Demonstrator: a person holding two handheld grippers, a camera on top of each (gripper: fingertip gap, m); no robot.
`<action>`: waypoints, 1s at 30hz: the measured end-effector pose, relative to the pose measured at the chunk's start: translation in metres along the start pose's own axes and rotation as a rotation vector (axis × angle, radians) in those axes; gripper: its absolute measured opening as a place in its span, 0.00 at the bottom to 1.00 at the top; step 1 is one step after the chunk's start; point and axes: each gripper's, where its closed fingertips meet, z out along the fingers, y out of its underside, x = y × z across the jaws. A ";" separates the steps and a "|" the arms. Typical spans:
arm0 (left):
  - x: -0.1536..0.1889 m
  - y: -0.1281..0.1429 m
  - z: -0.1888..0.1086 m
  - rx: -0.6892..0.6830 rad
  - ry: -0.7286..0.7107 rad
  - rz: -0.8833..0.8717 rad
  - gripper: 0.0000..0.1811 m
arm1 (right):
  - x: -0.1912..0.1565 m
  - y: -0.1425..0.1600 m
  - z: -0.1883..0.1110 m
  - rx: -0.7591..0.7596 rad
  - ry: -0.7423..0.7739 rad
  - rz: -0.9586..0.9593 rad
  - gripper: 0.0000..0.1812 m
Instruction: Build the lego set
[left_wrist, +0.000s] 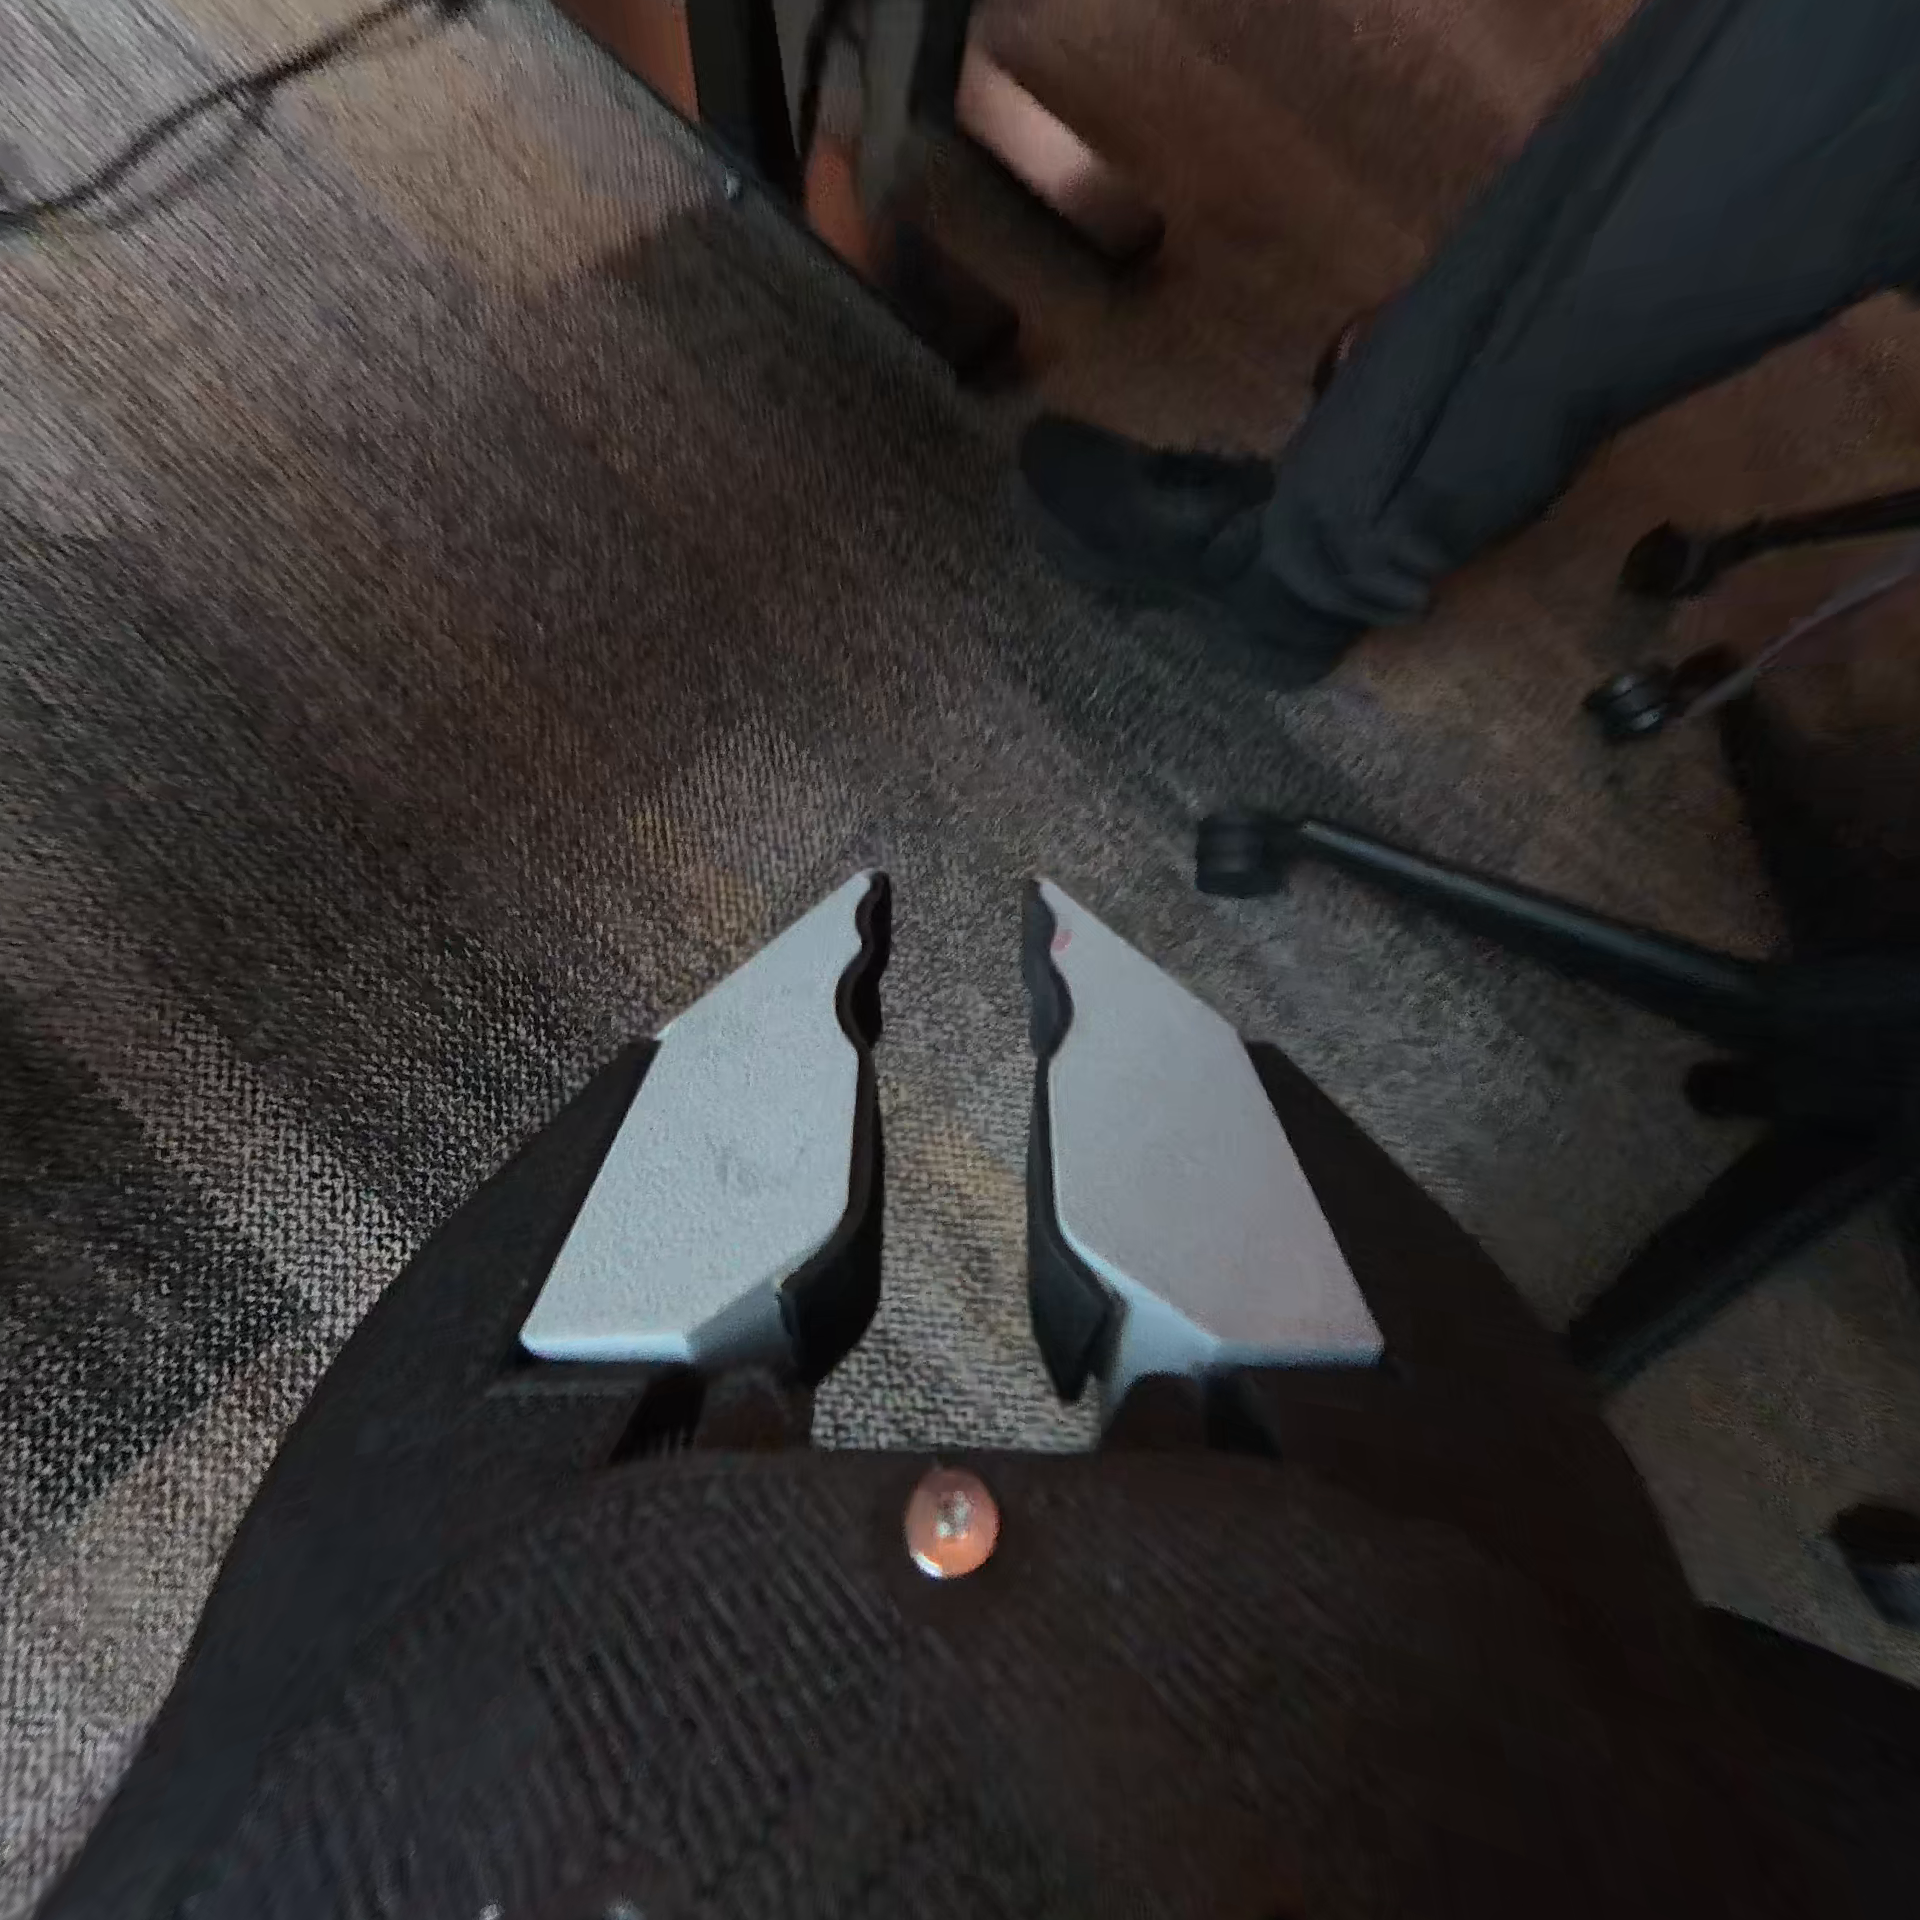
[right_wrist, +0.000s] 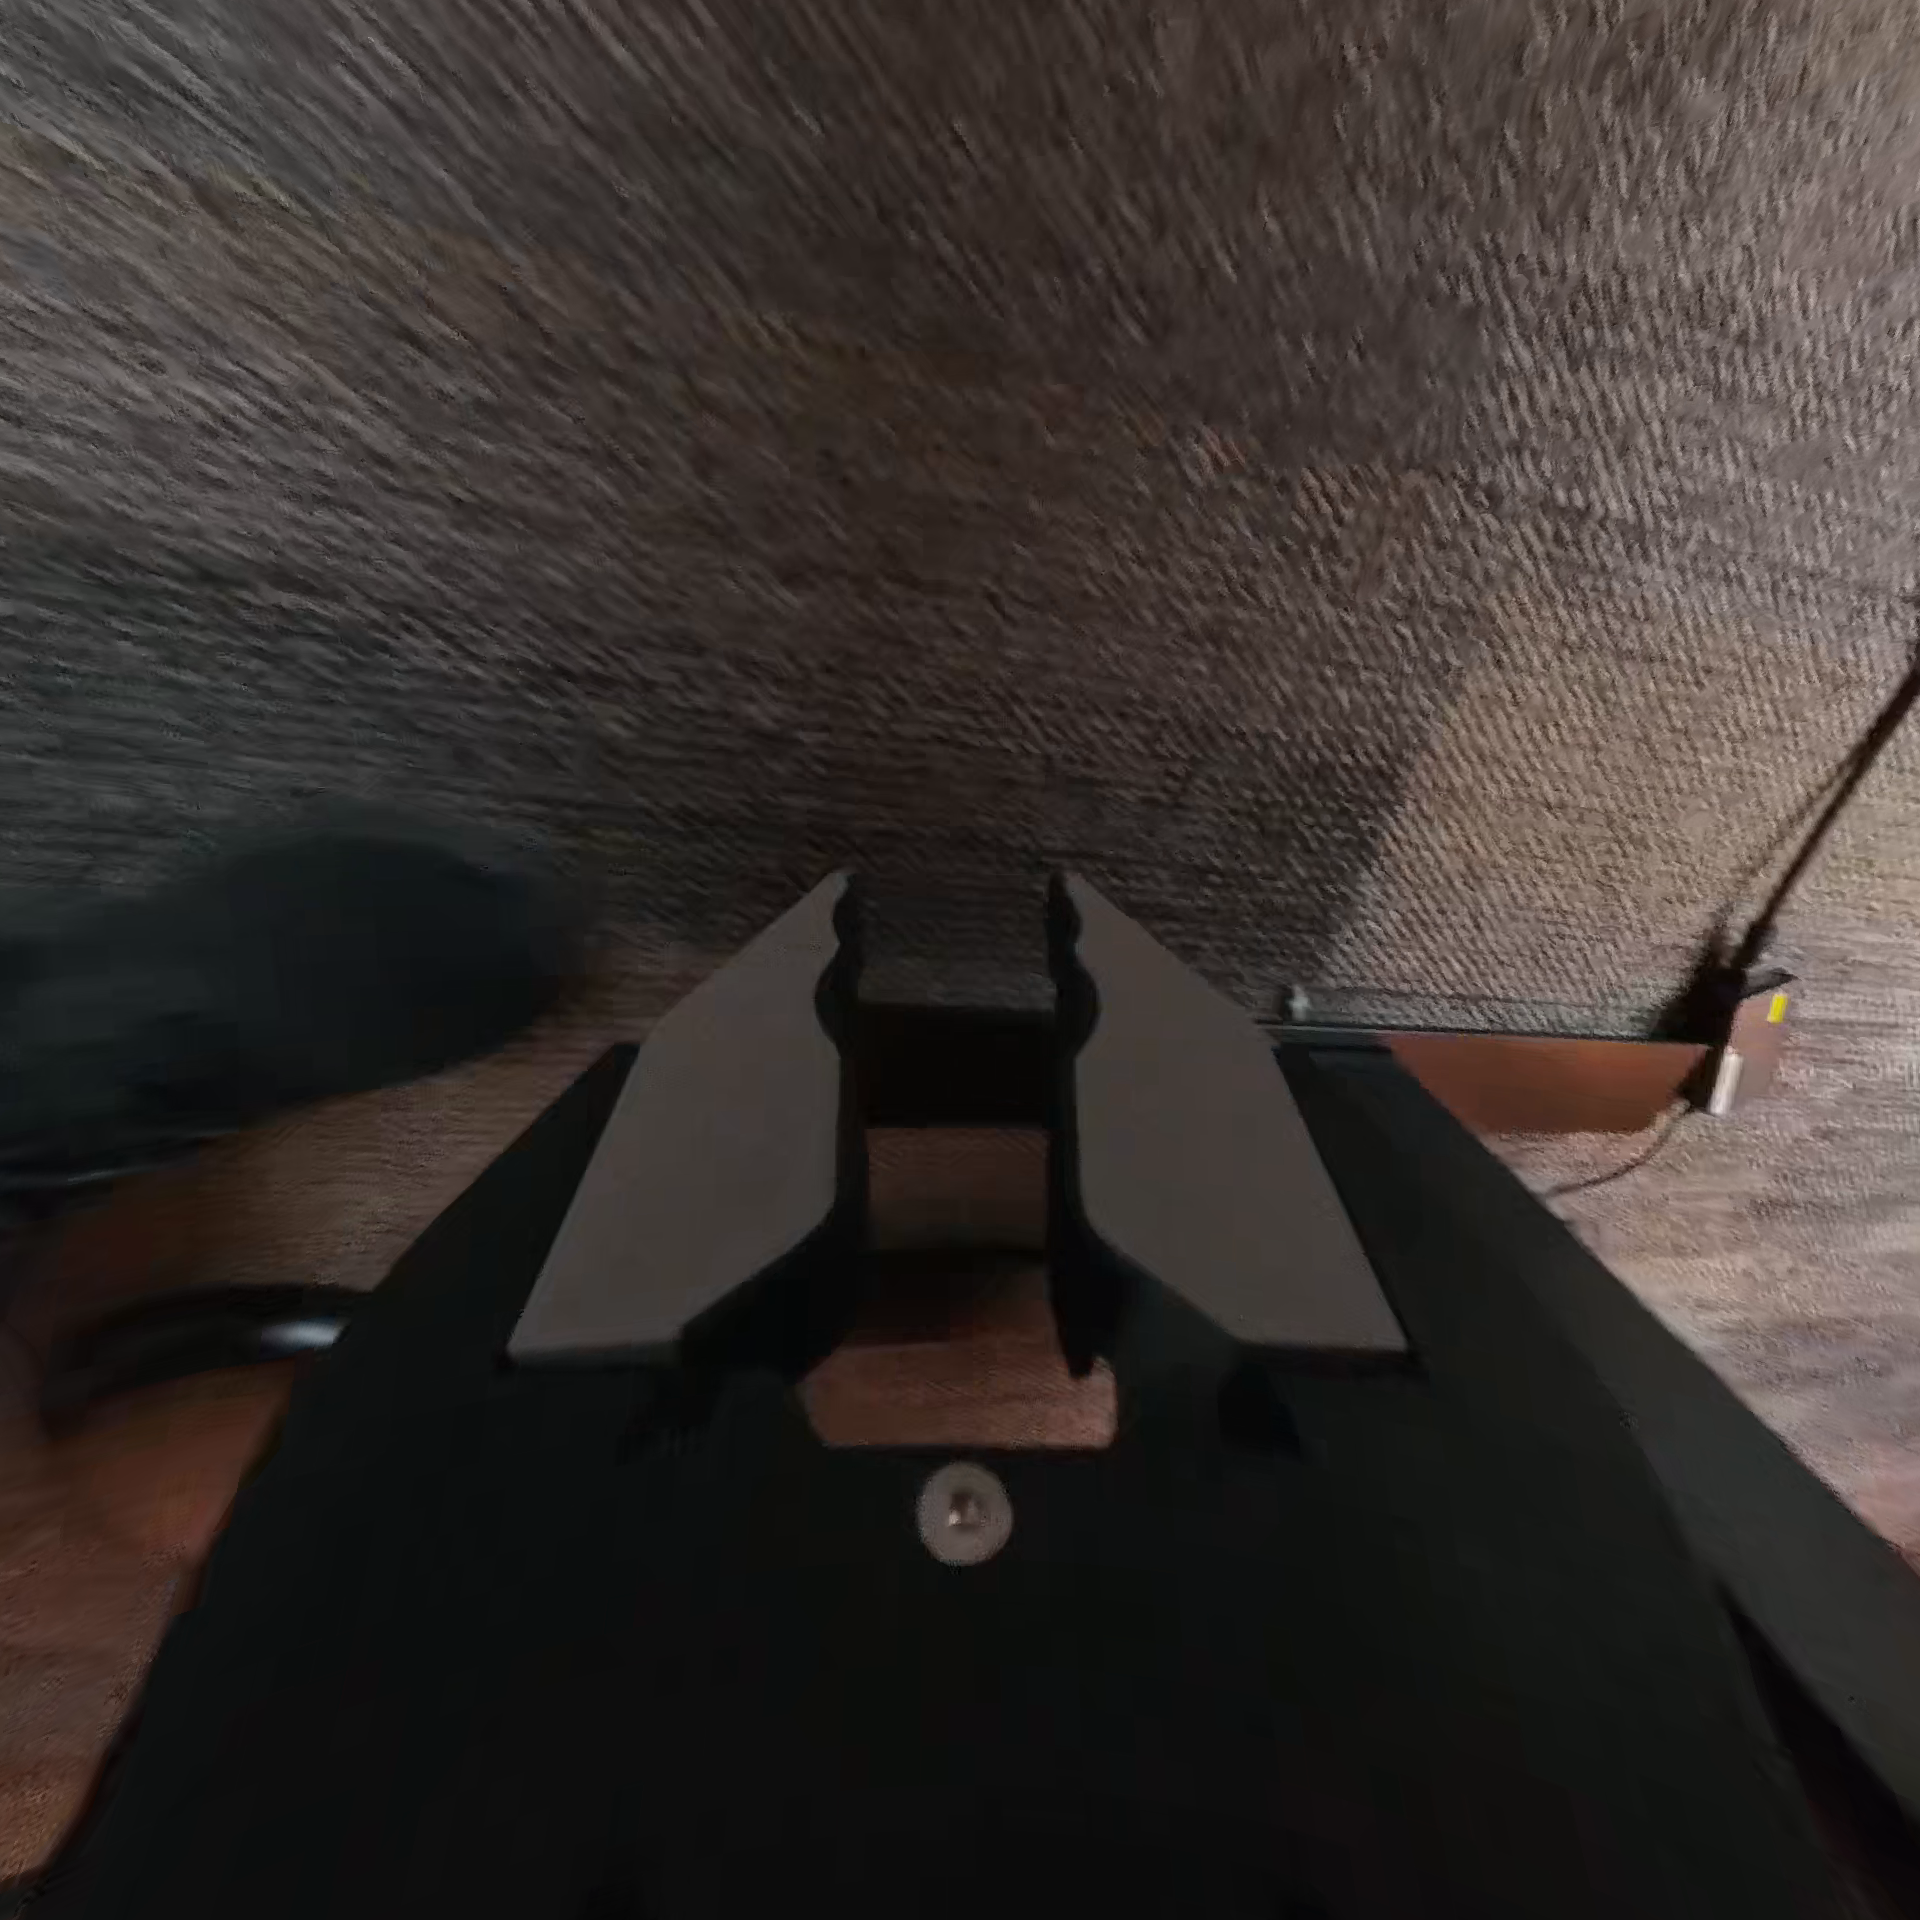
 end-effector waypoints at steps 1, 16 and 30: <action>-0.014 0.012 0.015 -0.014 0.005 0.008 0.13 | 0.021 0.009 0.016 -0.035 0.018 -0.015 0.18; -0.077 0.161 0.153 -0.144 -0.007 -0.202 0.09 | 0.145 0.132 0.163 -0.417 -0.042 -0.097 0.17; -0.108 0.172 0.184 -0.147 -0.017 -0.261 0.10 | 0.172 0.179 0.218 -0.548 -0.056 -0.173 0.16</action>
